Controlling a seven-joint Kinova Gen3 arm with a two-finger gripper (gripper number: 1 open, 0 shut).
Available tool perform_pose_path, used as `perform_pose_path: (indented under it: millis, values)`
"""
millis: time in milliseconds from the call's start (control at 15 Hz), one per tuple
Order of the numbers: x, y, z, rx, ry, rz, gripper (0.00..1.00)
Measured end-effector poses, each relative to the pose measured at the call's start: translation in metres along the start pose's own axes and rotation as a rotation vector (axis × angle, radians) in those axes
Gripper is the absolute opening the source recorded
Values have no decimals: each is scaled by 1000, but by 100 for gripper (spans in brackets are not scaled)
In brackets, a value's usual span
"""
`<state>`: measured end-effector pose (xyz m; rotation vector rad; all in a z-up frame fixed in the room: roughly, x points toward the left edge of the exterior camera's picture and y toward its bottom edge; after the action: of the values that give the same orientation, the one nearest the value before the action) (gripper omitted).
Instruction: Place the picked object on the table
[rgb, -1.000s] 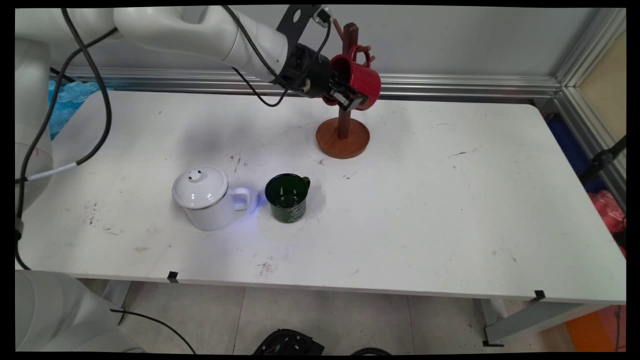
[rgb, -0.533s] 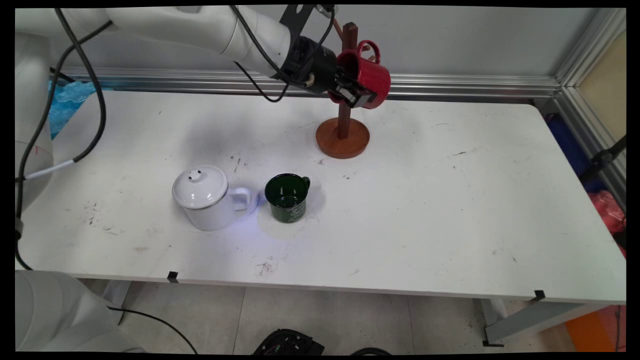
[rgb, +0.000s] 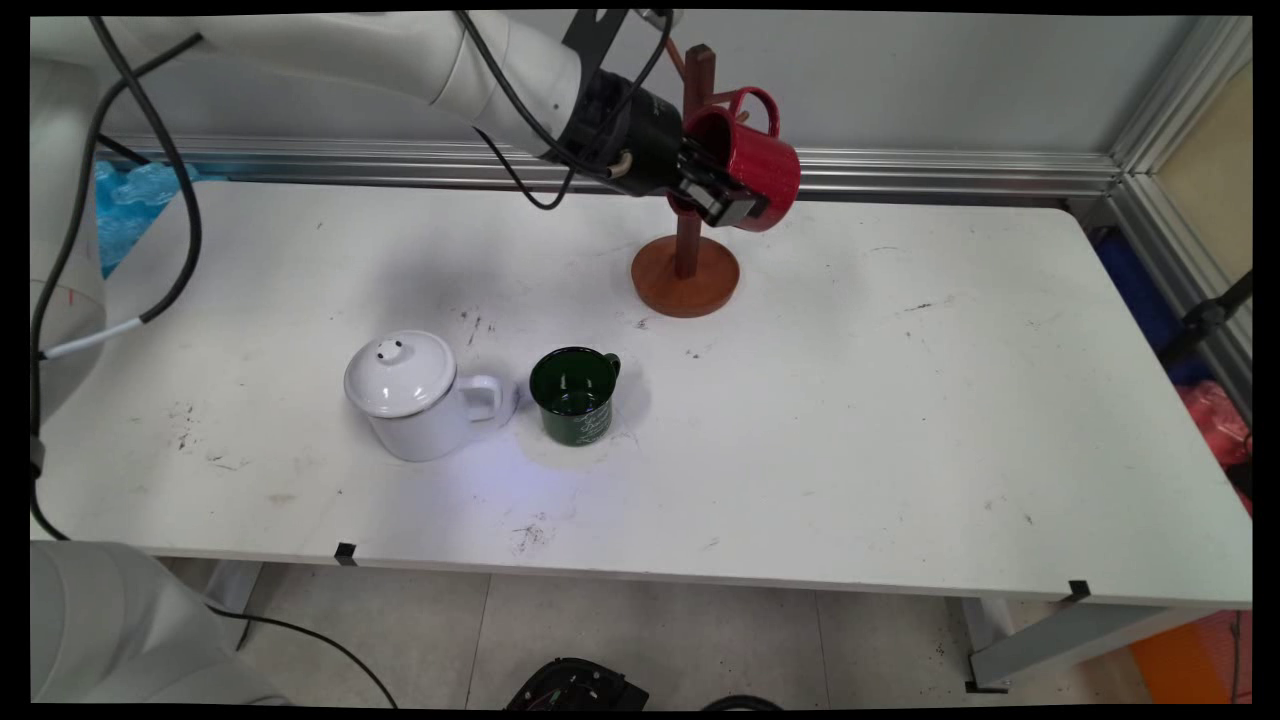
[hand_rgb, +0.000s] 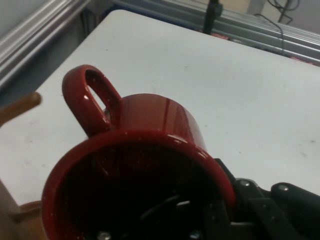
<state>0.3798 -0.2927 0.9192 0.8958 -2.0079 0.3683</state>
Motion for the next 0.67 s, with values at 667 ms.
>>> perform_pose_path:
  millis: [667]
  values:
    - [-20,0,-36,-6,-147,70,0]
